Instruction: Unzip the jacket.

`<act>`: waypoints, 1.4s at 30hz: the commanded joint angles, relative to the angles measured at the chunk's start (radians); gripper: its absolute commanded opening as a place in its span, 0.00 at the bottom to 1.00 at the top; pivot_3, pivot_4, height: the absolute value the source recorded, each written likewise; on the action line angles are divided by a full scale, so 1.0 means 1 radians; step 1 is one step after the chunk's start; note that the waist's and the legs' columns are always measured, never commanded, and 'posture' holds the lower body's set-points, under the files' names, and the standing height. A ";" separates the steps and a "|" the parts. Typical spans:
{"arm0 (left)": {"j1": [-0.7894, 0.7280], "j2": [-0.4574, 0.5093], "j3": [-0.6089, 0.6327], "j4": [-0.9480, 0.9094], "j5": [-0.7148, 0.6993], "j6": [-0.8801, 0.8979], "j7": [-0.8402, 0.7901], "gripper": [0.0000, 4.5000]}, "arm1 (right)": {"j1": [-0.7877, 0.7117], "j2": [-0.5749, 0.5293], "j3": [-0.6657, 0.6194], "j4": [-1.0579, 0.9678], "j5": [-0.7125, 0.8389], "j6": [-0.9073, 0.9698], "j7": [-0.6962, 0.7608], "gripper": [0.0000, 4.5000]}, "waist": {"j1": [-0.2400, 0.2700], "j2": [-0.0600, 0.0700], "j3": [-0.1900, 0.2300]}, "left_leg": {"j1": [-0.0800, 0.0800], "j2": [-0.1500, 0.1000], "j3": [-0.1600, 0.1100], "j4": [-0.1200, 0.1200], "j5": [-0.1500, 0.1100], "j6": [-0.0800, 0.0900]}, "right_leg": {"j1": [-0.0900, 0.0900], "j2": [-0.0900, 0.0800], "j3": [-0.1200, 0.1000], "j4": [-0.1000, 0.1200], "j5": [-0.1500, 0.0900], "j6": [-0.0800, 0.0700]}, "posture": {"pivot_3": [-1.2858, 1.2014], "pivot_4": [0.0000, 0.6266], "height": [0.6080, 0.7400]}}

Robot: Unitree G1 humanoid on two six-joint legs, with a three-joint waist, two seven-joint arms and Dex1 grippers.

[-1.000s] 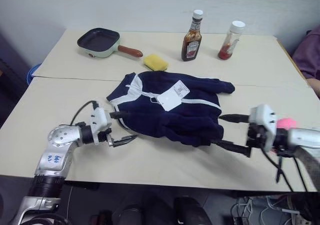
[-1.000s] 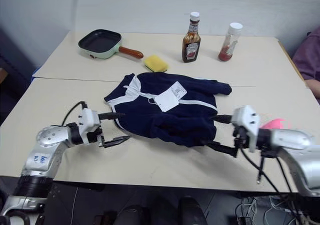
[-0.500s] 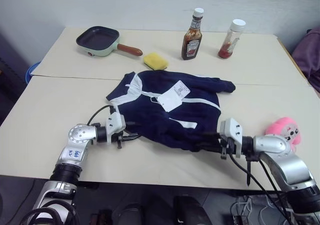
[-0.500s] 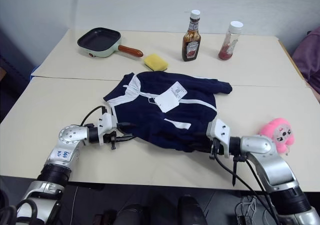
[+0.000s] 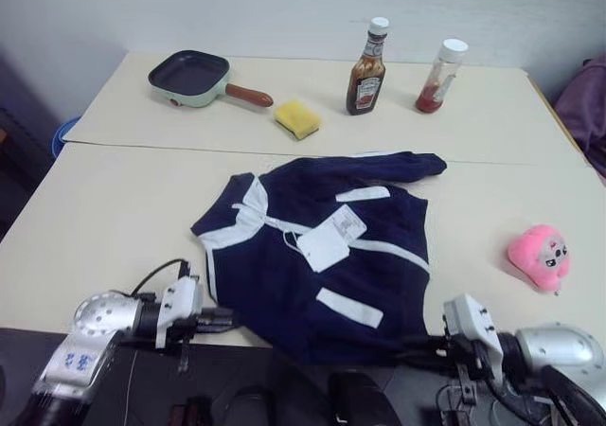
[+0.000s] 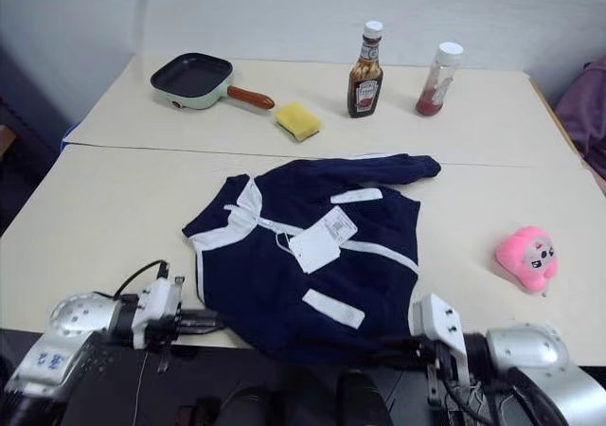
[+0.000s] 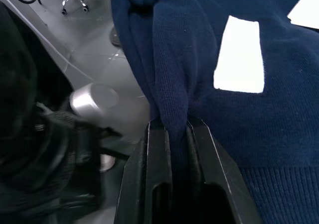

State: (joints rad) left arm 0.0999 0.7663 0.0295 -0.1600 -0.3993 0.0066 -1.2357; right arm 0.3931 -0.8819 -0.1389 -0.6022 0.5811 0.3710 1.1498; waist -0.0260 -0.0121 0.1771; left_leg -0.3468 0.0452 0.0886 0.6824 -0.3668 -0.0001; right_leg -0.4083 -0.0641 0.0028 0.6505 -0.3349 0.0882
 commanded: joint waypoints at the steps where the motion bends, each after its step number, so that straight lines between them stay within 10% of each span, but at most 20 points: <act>1: 0.053 0.015 0.030 -0.120 -0.048 0.052 0.022 0.00 | 0.113 -0.024 -0.121 -0.023 -0.018 -0.038 0.031 0.01 | 0.002 0.000 0.000 | 0.002 0.000 0.000 0.000 -0.001 0.001 | 0.001 0.000 0.000 0.000 0.000 0.000 | 0.52 0.24 1.00; 9: 0.076 0.022 -0.025 -0.202 -0.074 0.153 0.020 0.00 | 0.216 -0.068 -0.270 0.102 -0.079 -0.134 0.146 0.01 | 0.000 0.000 0.000 | 0.012 0.000 0.000 -0.005 -0.002 0.001 | 0.013 0.000 0.000 -0.006 0.000 -0.001 | 0.52 0.24 1.00; 13: 0.091 0.039 -0.036 -0.225 -0.108 0.226 0.008 0.22 | 0.205 -0.074 -0.294 0.177 -0.080 -0.121 0.149 0.01 | 0.000 0.000 0.000 | 0.012 0.000 0.000 -0.007 -0.002 0.001 | 0.013 0.000 -0.001 -0.008 -0.001 -0.001 | 0.52 0.24 1.00; 20: 0.080 0.114 0.062 -0.194 -0.208 0.373 -0.022 0.71 | 0.180 -0.071 -0.406 0.086 0.124 0.082 0.130 0.53 | 0.000 0.000 0.000 | 0.012 0.001 -0.001 -0.007 -0.002 0.001 | 0.012 0.000 -0.001 -0.008 -0.001 -0.002 | 0.52 0.24 1.00; 25: -0.087 0.115 0.131 -0.097 -0.259 0.390 -0.036 0.87 | -0.013 -0.220 -0.599 0.047 0.691 0.453 -0.049 0.91 | -0.002 0.003 0.000 | 0.012 0.000 -0.001 -0.007 -0.002 0.001 | 0.013 -0.001 -0.001 -0.007 0.000 -0.003 | 0.52 0.24 1.00; 28: -0.187 0.091 0.101 -0.053 -0.222 0.363 -0.036 0.99 | -0.181 -0.234 -0.523 0.094 0.774 0.483 -0.175 0.99 | -0.001 0.001 0.000 | 0.012 0.001 -0.003 -0.009 -0.002 0.000 | 0.012 -0.001 -0.004 -0.008 0.000 -0.004 | 0.52 0.24 1.00; 34: -0.436 -0.070 -0.041 0.159 -0.039 0.172 -0.002 0.99 | -0.642 -0.025 0.034 0.326 0.172 0.269 -0.376 0.99 | -0.001 -0.002 -0.001 | 0.007 -0.002 -0.001 -0.012 0.003 -0.006 | 0.009 0.001 -0.003 -0.015 0.001 -0.001 | 0.52 0.24 1.00; 42: -0.514 -0.165 -0.140 0.295 0.080 -0.005 -0.026 0.99 | -0.771 0.084 0.183 0.499 0.087 0.279 -0.191 0.99 | -0.002 -0.001 -0.001 | -0.029 -0.006 0.005 0.011 0.003 -0.002 | -0.033 0.000 -0.009 0.012 0.002 0.001 | 0.52 0.24 1.00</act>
State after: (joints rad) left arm -0.4014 0.6060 -0.1088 0.1403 -0.3258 0.0354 -1.2610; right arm -0.3679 -0.8049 0.0477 -0.0763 0.6387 0.6356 0.9085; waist -0.0276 -0.0130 0.1759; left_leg -0.3774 0.0400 0.0933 0.6939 -0.3648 -0.0015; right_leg -0.4411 -0.0647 -0.0068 0.6631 -0.3328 0.0892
